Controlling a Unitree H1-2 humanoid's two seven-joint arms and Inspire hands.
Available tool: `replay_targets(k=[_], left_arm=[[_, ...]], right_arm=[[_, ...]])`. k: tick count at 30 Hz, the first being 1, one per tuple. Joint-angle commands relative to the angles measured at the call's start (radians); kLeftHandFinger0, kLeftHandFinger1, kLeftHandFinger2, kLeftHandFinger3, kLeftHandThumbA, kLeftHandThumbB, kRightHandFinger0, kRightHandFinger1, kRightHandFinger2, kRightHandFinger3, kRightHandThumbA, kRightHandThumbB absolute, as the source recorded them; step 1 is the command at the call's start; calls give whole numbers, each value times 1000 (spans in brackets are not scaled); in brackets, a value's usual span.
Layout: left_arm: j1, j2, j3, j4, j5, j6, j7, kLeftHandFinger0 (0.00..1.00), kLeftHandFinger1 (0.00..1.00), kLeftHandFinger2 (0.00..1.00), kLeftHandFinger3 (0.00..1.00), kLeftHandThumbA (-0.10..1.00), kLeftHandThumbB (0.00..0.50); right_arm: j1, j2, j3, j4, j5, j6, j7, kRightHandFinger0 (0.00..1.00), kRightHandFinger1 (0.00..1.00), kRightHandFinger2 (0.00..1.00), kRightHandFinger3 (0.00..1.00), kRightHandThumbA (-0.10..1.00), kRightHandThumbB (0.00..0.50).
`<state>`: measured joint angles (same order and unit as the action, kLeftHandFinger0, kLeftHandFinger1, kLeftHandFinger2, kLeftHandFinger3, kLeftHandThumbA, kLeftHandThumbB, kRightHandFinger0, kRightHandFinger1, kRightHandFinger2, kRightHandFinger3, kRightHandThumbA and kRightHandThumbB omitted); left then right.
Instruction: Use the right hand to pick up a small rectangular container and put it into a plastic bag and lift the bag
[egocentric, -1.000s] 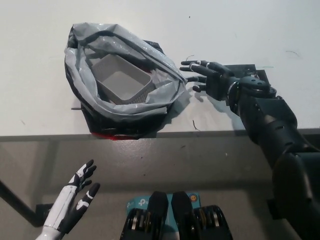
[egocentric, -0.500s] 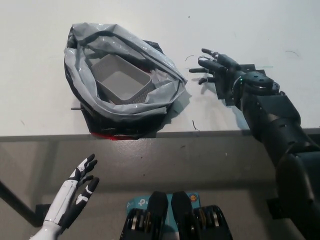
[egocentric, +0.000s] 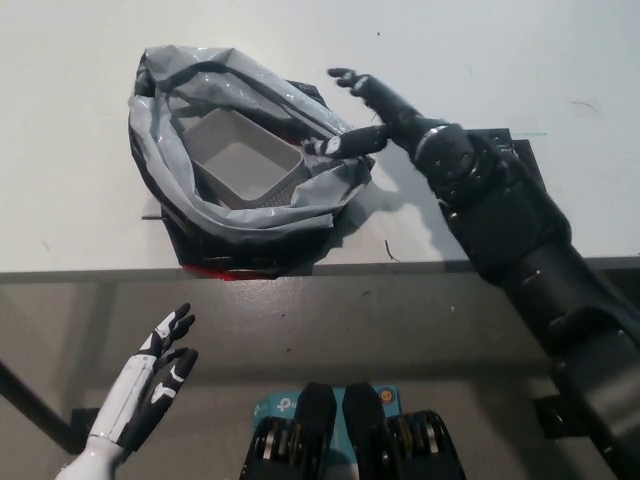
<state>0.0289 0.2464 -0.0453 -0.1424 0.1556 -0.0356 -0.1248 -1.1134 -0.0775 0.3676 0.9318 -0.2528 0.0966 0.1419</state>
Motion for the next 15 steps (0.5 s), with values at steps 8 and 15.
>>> replay_targets(k=[8,15], left_arm=[[-30,35,-8,-28,21,-24,-14,899,1000,1000,1000,966,136],[-36,35,-8,-24,23,-24,-12,896,1000,1000,1000,967,141]], right_arm=[[-41,-24,115,-6,-164,25,-21,1000,1000,1000,1000,958,500],[-54,-31,113,49,-179,33,-21,1000,1000,1000,1000,954,500]])
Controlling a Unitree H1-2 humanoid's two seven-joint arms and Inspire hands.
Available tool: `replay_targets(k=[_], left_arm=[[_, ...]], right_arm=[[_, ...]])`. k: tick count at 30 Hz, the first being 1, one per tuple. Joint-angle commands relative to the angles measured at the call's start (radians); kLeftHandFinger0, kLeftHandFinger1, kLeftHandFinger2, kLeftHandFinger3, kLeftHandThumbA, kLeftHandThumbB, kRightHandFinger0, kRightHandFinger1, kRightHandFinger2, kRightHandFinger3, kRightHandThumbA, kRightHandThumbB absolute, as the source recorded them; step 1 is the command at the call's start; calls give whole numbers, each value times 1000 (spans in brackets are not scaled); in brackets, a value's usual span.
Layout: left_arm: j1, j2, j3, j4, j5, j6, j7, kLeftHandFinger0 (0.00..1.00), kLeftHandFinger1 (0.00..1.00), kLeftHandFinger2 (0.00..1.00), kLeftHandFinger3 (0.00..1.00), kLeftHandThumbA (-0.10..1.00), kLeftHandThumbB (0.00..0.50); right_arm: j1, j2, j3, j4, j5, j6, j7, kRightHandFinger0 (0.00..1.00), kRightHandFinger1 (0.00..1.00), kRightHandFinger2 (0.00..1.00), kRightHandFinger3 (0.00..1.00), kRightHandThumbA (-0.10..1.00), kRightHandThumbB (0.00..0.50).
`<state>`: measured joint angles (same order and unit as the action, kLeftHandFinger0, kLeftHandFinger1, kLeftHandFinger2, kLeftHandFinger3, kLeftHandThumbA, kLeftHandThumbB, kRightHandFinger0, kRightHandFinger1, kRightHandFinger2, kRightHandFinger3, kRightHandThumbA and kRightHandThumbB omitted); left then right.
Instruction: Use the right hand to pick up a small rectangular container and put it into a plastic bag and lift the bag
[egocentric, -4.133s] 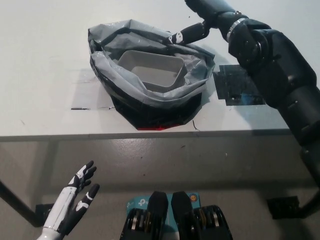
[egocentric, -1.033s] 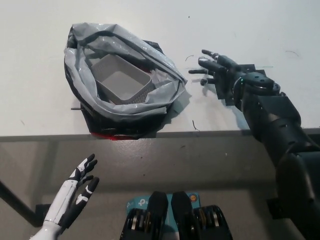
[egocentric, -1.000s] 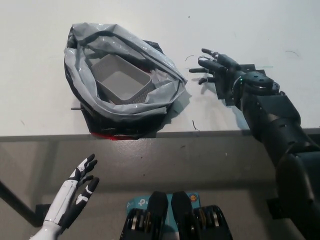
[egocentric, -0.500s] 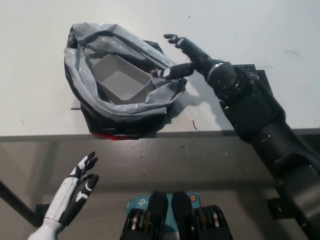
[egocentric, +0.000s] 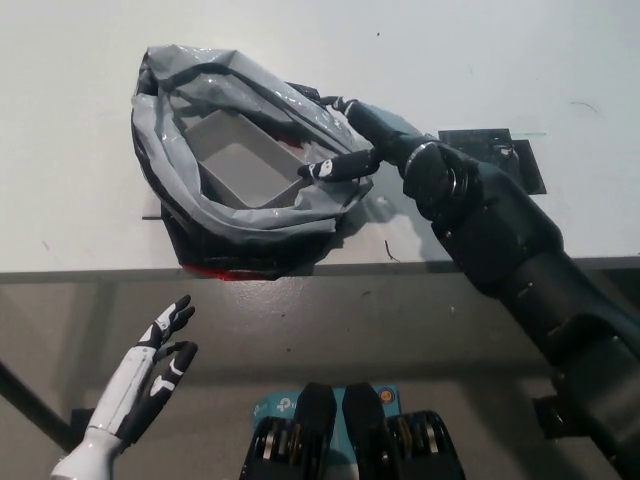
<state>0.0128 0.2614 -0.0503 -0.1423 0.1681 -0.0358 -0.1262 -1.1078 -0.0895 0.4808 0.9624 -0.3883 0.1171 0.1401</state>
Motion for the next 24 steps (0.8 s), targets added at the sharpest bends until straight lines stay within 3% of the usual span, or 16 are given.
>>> replay_targets(k=[1,11,15,24], left_arm=[[-20,19,-2,-23,10,-25,-10,898,1000,1000,1000,967,142],[-17,19,2,-20,6,-24,-9,912,1000,1000,1000,959,129],[-11,18,-1,-21,14,-24,-7,907,1000,1000,1000,963,130],[-7,14,-2,-27,5,-17,-11,920,1000,1000,1000,945,130]], right_arm=[[-62,-21,-5,27,-44,14,-20,1000,1000,1000,1000,951,500],[-90,-36,-102,87,19,-10,-43,1000,1000,1000,1000,909,500],[-91,-41,-205,59,93,-13,-16,1000,1000,1000,1000,902,463],[-72,-26,-305,62,149,-15,34,1000,1000,1000,1000,897,469]])
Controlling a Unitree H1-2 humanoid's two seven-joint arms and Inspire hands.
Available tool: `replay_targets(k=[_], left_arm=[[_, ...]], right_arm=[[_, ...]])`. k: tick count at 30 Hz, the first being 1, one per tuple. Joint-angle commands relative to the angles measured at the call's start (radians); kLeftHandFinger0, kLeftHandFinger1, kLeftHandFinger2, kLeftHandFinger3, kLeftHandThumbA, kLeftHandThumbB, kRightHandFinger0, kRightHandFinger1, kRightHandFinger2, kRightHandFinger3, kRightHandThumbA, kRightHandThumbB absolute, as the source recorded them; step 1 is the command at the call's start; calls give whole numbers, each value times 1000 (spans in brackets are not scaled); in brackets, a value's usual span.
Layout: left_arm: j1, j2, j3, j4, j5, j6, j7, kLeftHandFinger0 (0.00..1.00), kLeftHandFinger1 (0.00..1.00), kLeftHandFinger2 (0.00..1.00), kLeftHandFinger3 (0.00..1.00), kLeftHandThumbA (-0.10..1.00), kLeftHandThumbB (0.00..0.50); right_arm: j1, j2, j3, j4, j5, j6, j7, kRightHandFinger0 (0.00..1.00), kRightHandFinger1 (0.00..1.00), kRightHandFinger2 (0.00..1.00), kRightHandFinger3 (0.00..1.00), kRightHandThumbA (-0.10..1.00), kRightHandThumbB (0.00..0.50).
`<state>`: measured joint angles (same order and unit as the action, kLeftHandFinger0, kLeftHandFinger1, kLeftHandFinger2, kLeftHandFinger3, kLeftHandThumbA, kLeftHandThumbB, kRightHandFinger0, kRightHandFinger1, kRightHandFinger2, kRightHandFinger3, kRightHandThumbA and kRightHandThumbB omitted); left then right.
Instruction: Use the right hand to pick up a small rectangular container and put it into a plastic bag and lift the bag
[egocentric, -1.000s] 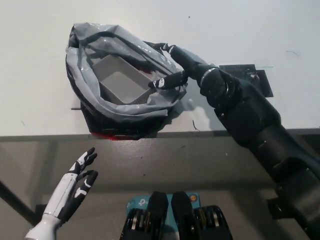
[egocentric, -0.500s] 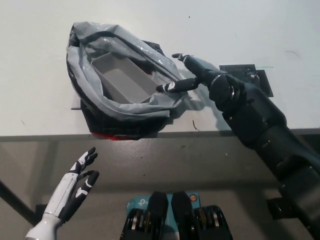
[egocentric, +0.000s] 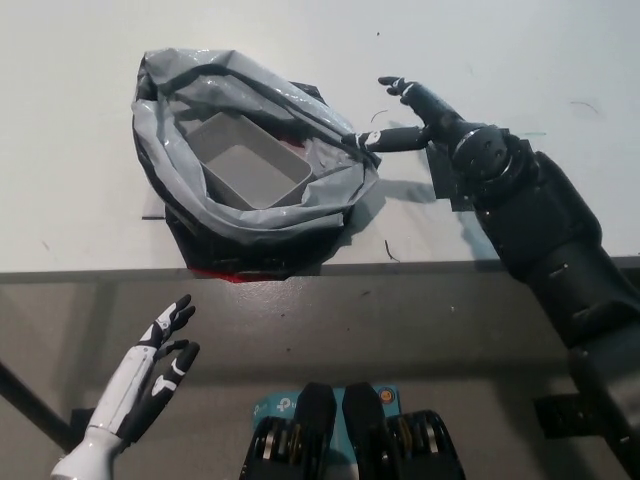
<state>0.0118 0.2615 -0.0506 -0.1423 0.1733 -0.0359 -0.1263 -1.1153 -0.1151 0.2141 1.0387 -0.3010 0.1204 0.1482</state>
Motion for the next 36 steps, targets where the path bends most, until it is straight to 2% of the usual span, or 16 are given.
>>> replay_targets(k=[1,4,8,10,18,22,24,26,28,31,36], left_arm=[[-9,14,-2,-27,1,-17,-12,922,1000,1000,1000,943,131],[-15,18,-2,-26,4,-24,-11,915,1000,1000,1000,936,119],[-21,21,-3,-28,-1,-19,-17,913,1000,1000,1000,934,121],[-21,21,-3,-29,-1,-20,-17,905,1000,1000,1000,934,118],[-18,22,-4,-29,4,-24,-16,893,1000,1000,1000,942,121],[-21,21,-3,-29,1,-21,-17,895,1000,1000,1000,941,121],[-20,21,-2,-34,3,-11,-17,898,1000,1000,1000,946,130],[-20,22,-2,-35,4,-9,-17,899,1000,1000,1000,948,130],[-21,24,-2,-32,3,-18,-17,901,1000,1000,1000,948,120],[-23,24,-3,-30,2,-21,-18,901,1000,1000,1000,948,119],[-23,25,-1,-30,2,-21,-16,897,1000,1000,1000,948,128]], right_arm=[[-64,-1,-42,-12,64,-17,29,1000,1000,1000,1000,882,477],[-64,12,-72,5,93,-33,35,1000,1000,1000,1000,843,460],[-64,19,-70,9,87,-26,33,1000,1000,1000,1000,880,478],[-62,22,-67,9,90,-19,40,1000,1000,1000,1000,892,471],[-66,40,-51,50,81,-28,35,1000,1000,1000,1000,875,489],[-71,44,-36,71,67,-29,39,1000,1000,1000,1000,874,467],[-76,49,-5,97,37,-38,35,1000,1000,1000,1000,901,481],[-80,52,2,108,36,-44,31,1000,1000,1000,1000,875,488],[-85,56,25,134,21,-49,29,1000,1000,1000,1000,921,500],[-82,61,32,168,30,-53,28,1000,1000,1000,1000,884,475],[-87,72,49,202,22,-50,23,1000,1000,1000,1000,902,463]])
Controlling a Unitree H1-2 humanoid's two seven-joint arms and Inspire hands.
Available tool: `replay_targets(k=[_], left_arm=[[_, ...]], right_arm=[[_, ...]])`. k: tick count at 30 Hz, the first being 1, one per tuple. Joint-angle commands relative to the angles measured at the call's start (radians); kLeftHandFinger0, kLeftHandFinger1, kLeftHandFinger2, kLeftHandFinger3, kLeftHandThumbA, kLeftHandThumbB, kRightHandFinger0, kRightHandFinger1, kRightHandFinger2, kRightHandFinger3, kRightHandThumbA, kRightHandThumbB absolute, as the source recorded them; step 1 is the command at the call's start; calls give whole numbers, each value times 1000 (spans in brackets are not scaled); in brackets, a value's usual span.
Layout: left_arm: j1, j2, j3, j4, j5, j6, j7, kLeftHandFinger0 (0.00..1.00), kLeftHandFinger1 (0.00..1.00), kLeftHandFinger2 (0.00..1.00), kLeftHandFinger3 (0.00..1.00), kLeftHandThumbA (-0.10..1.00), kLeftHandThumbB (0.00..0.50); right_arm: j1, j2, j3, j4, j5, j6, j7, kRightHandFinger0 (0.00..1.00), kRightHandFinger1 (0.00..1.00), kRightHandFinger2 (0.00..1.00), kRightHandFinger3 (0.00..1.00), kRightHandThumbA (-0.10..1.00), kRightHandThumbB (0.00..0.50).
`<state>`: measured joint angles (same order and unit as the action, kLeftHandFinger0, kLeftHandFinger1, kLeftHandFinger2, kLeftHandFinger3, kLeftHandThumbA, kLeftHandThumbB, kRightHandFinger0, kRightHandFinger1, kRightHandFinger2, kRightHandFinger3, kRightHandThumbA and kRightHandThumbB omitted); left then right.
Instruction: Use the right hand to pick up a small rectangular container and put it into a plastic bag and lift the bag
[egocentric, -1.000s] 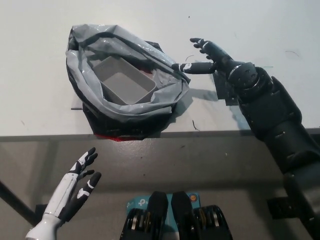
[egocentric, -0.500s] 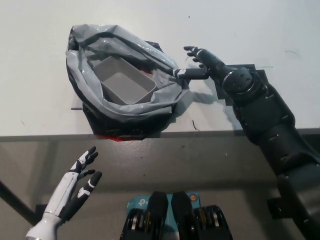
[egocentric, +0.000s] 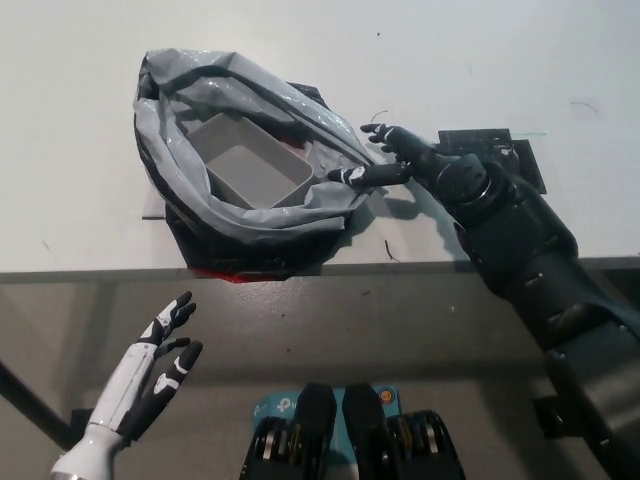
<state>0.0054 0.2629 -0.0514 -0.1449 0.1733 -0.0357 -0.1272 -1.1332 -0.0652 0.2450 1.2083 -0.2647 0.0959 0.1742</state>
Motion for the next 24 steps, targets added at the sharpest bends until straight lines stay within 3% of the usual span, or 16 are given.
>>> replay_targets(k=[1,6,9,10,11,12,13,14,15,16,17,19,20,22,23,24], left_arm=[[-17,24,-1,-28,4,-22,-15,897,1000,1000,1000,950,127],[-20,23,-2,-31,4,-21,-16,896,1000,1000,1000,954,126],[-23,23,-2,-32,4,-19,-16,896,1000,1000,1000,954,126],[-23,23,-1,-33,3,-16,-17,896,1000,1000,1000,954,126],[-23,24,-1,-35,3,-13,-18,898,1000,1000,1000,954,126],[-24,24,-2,-35,3,-14,-18,900,1000,1000,1000,954,121],[-24,24,-3,-35,5,-15,-18,901,1000,1000,1000,955,120],[-25,24,-4,-34,4,-17,-19,901,1000,1000,1000,954,119],[-27,24,-4,-33,3,-19,-20,902,1000,1000,1000,954,118],[-29,24,-4,-34,2,-18,-20,901,1000,1000,1000,954,119],[-31,25,-3,-38,0,-9,-21,901,1000,1000,1000,953,121],[-34,26,-2,-38,-1,-5,-23,901,1000,1000,1000,951,123],[-38,27,-2,-36,1,-5,-23,901,1000,1000,1000,954,135],[-40,27,-2,-36,3,-4,-24,902,1000,1000,1000,957,138],[-41,29,-3,-37,4,-2,-27,904,1000,1000,1000,963,135],[-42,29,-3,-37,3,-1,-28,904,1000,1000,1000,963,135]], right_arm=[[-71,24,20,39,-16,-26,-6,1000,1000,1000,1000,903,463],[-100,50,28,98,-20,-6,-22,1000,1000,1000,1000,923,478],[-116,69,-6,129,15,2,-32,1000,1000,1000,1000,844,460],[-121,73,-11,136,19,4,-33,979,1000,1000,1000,835,454],[-130,80,-20,149,27,17,-34,821,1000,1000,1000,798,448],[-139,88,-38,159,43,42,-41,547,730,971,1000,659,415],[-148,97,-61,169,61,71,-50,414,566,803,1000,605,395],[-155,102,-66,175,64,85,-58,83,113,279,847,346,328],[-164,108,-71,183,61,97,-65,17,23,160,771,244,292],[-168,111,-72,185,57,103,-73,3,5,156,712,47,261],[-175,119,-71,187,48,106,-93,1,1,174,677,-71,232],[-179,125,-72,187,45,109,-103,0,75,403,521,-99,192],[-179,130,-82,183,52,102,-125,0,104,458,319,-100,156],[-178,132,-90,181,56,96,-139,0,241,676,384,-100,158],[-175,132,-95,180,58,88,-155,0,318,717,505,-100,160],[-174,132,-96,180,58,85,-163,0,318,717,505,-100,160]])
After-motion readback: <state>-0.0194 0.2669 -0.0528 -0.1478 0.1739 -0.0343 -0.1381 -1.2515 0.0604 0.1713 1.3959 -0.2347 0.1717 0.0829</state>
